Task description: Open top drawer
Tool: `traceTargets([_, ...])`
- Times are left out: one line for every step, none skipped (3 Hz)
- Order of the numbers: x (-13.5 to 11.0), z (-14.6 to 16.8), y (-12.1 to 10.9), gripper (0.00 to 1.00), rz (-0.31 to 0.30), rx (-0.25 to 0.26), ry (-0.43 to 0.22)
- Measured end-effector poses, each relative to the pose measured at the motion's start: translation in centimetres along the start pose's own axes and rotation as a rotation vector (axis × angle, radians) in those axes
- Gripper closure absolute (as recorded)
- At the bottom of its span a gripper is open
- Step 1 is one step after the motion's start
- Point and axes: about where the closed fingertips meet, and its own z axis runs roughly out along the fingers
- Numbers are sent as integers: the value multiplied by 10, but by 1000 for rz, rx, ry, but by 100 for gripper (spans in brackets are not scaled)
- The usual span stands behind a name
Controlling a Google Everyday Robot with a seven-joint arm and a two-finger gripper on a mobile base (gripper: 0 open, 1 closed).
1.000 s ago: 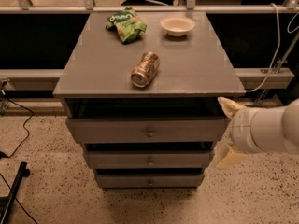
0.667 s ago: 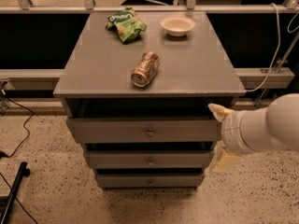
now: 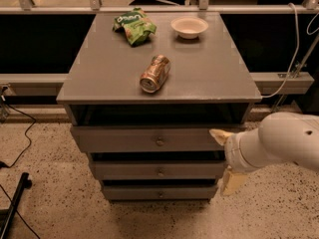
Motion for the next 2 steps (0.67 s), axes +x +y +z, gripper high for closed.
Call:
traceTargets([-1, 30, -5, 0, -43, -12, -7])
traceTargets([-8, 54, -20, 0, -83, -6, -10])
